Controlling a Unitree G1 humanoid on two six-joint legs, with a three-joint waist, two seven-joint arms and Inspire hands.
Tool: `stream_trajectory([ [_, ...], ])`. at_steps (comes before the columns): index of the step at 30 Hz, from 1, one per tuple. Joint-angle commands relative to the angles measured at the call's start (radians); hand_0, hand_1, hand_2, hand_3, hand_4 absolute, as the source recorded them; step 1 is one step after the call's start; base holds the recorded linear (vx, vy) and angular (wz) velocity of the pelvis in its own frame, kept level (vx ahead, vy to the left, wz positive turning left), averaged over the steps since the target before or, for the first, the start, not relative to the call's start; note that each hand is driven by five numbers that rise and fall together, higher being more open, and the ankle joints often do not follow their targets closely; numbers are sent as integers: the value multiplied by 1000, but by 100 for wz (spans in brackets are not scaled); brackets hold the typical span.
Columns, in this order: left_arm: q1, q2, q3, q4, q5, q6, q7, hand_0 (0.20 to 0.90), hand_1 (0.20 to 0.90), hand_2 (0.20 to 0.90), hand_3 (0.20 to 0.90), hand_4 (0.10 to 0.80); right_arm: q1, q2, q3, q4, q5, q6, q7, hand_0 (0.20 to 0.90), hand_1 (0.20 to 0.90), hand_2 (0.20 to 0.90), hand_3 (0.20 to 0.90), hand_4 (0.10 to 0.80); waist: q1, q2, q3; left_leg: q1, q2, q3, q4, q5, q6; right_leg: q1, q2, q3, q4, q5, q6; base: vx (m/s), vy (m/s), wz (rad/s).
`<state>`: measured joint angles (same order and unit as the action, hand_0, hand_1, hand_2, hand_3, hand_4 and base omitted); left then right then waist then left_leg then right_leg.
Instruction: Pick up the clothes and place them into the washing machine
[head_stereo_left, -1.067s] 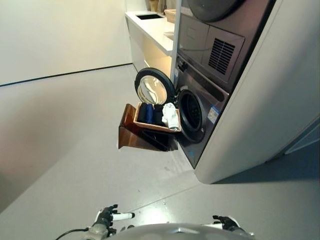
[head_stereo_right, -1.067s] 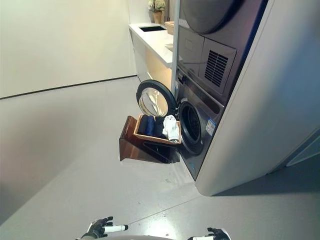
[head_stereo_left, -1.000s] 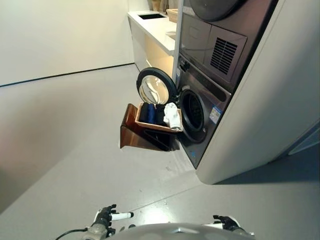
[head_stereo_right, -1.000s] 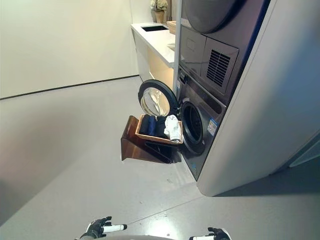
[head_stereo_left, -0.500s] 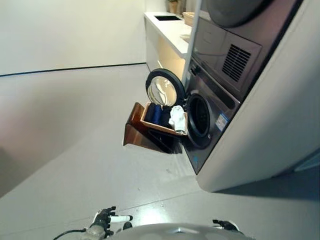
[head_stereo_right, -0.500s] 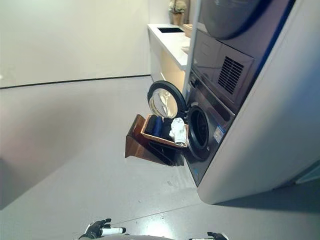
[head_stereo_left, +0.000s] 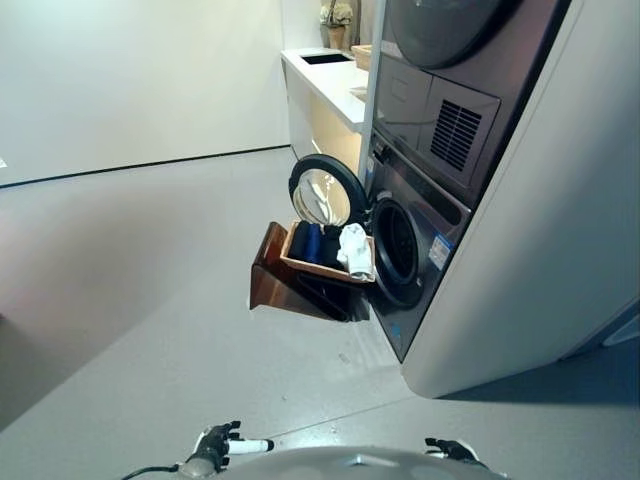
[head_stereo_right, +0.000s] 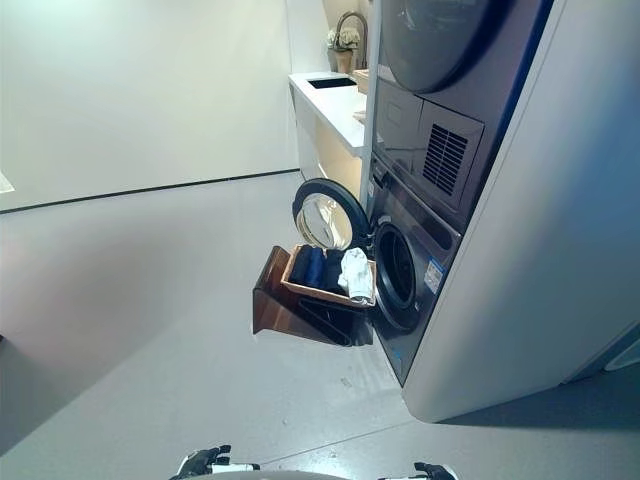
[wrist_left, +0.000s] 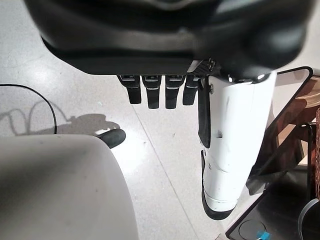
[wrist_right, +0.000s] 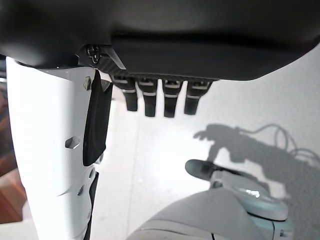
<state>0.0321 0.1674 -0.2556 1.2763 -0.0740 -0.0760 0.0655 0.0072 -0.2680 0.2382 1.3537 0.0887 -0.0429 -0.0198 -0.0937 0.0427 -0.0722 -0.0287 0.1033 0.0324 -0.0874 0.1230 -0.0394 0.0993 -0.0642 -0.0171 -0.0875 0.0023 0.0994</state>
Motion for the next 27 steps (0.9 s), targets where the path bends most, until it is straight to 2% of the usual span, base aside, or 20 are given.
stream_trajectory([
  [1, -46, 4, 7, -20, -2, -41, 10, 900, 900, 900, 900, 800, -72, 4, 6, 31, -3, -25, -14, 900, 900, 900, 900, 800, 26, -53, 43, 107, -128, 35, 0, -162, 28, -55, 20, -41, 0, 7, -2, 21, 9, 3],
  [27, -34, 1, 24, -8, -16, -37, -9, 900, 900, 900, 900, 800, -60, -14, -6, 51, -21, -18, -2, 900, 900, 900, 900, 800, 35, -46, 35, 111, -131, 21, 0, -164, 25, -44, 11, -51, 0, 9, 2, -1, 4, 4],
])
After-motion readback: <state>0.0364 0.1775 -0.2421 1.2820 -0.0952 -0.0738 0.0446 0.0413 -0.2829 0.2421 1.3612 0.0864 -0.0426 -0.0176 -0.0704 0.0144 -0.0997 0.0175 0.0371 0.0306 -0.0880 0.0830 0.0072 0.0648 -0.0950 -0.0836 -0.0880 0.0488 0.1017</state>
